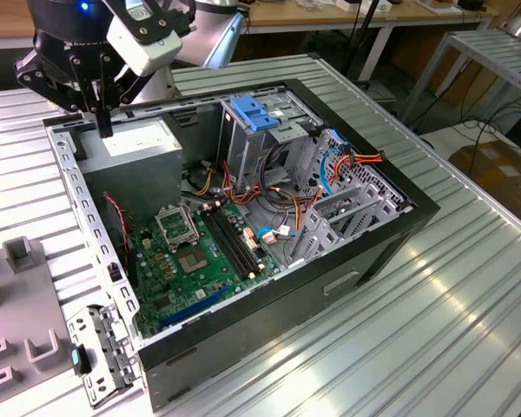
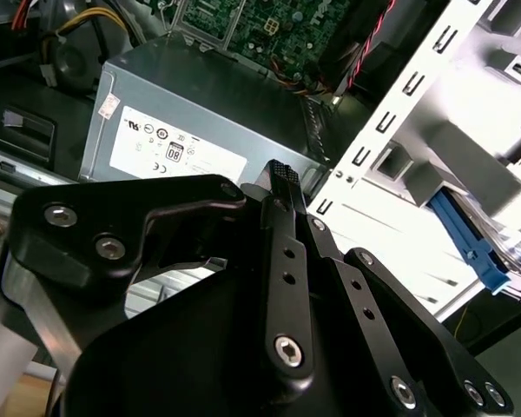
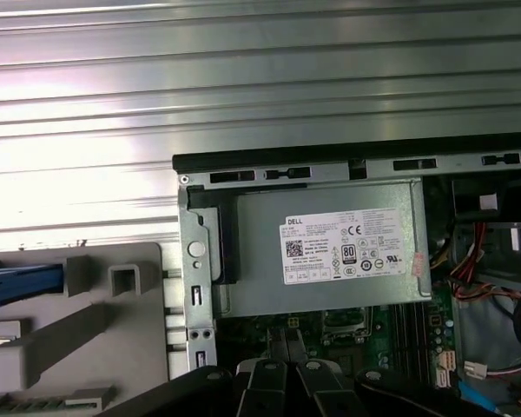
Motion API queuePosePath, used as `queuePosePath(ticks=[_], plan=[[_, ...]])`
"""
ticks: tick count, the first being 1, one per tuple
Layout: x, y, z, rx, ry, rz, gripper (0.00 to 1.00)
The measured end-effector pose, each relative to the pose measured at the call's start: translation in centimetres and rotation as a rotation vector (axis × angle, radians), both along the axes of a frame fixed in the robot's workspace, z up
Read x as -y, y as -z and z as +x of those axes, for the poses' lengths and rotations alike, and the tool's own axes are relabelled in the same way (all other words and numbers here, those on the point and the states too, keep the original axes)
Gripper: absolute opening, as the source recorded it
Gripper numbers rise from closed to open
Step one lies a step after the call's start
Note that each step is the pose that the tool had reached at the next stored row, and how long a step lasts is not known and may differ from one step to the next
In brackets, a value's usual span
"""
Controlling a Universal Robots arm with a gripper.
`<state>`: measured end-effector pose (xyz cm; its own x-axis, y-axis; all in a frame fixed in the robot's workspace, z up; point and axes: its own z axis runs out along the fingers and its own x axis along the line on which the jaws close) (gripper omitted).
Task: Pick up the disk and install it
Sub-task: 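Reach for the disk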
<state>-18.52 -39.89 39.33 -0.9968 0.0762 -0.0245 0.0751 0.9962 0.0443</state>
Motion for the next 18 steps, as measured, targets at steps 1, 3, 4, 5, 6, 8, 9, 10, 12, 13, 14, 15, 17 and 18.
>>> queuePosePath(ticks=[1, 3, 4, 5, 6, 8, 9, 10, 12, 13, 14, 15, 17, 18], plan=[[0.0, 0.0, -0.06, 0.0, 0.0, 0.0, 0.11], [0.0, 0.0, -0.18, 0.0, 0.0, 0.0, 0.11], [0.0, 0.0, -0.25, 0.0, 0.0, 0.0, 0.11], [0.0, 0.0, -0.31, 0.0, 0.0, 0.0, 0.11], [0.0, 0.0, -0.4, 0.0, 0.0, 0.0001, 0.11], [0.0, 0.0, -0.53, 0.0, 0.0, 0.0001, 0.11], [0.0, 0.0, -0.59, 0.0, 0.0, 0.0001, 0.11], [0.0, 0.0, -0.65, 0.0, 0.0, 0.0001, 0.11], [0.0, 0.0, -0.81, 0.0, 0.0, 0.0, 0.11], [0.0, 0.0, -0.87, 0.0, 0.0, 0.0, 0.11], [0.0, 0.0, -0.92, 0.0, 0.0, 0.0001, 0.11], [0.0, 0.0, -0.99, 0.0001, 0.0, 0.0001, 0.11], [0.0, 0.0, -1.1, 0.0, 0.0, 0.0, 0.11], [0.0, 0.0, -1.16, 0.0, 0.0, 0.0, 0.11]])
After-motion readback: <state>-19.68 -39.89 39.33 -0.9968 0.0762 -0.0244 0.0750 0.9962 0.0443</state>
